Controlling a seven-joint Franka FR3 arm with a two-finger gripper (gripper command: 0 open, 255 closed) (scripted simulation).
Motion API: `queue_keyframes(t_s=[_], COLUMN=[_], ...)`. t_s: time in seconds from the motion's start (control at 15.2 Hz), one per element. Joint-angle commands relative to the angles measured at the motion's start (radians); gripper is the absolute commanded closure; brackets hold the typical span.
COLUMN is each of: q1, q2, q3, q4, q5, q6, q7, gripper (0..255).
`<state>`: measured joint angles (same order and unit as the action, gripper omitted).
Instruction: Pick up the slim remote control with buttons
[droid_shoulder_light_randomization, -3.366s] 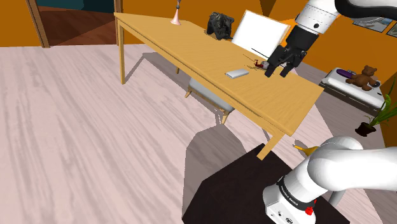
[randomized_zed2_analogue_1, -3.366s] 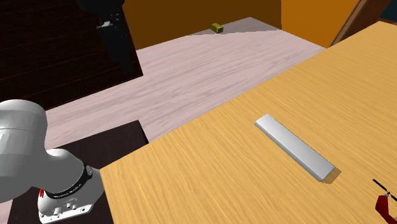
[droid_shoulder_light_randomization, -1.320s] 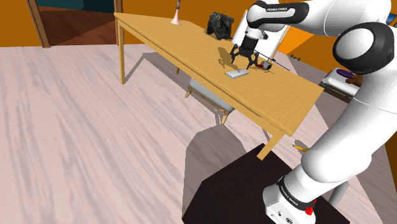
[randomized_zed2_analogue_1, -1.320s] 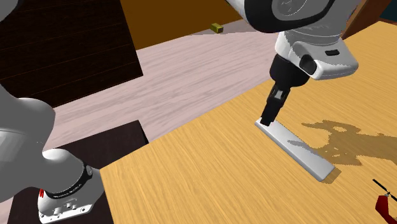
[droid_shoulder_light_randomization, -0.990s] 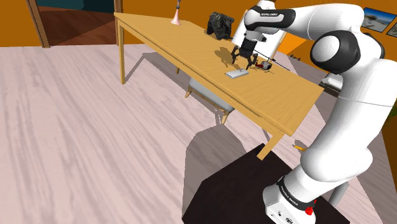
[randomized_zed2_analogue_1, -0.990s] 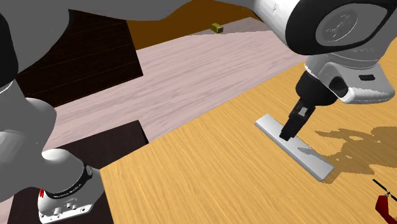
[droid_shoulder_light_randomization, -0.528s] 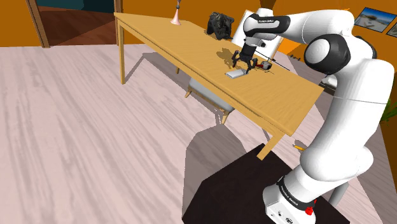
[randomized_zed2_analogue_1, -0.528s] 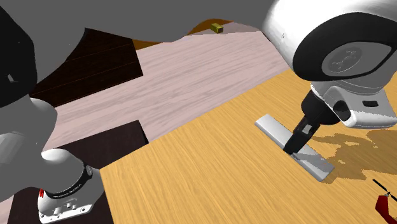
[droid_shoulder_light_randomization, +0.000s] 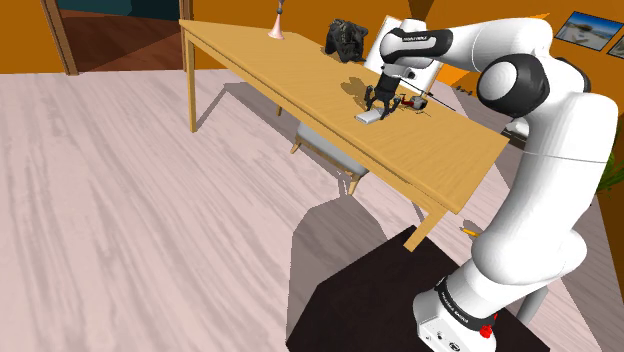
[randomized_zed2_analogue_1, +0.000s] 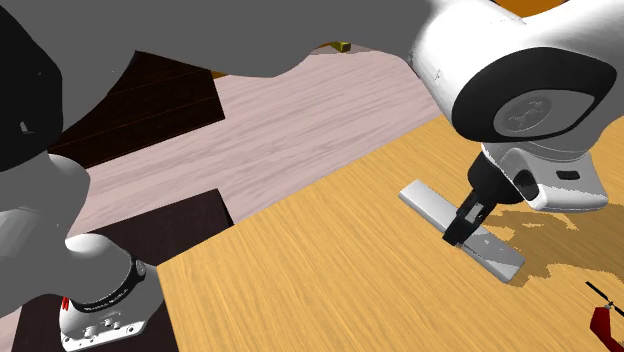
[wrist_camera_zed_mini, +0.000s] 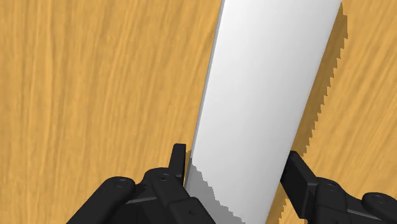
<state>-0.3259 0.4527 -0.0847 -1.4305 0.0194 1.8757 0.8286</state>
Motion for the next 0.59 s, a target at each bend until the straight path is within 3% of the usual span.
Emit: queue_keyframes(t_s=[0.0,0.53], q1=[0.000,-0.001], q2=[0.001,-0.003], q3=[0.000,0.000], q4=[-0.001,0.034], q5=[0.000,-0.001], q6=[0.000,-0.038], q7=[0.000,0.000], gripper=[255,255])
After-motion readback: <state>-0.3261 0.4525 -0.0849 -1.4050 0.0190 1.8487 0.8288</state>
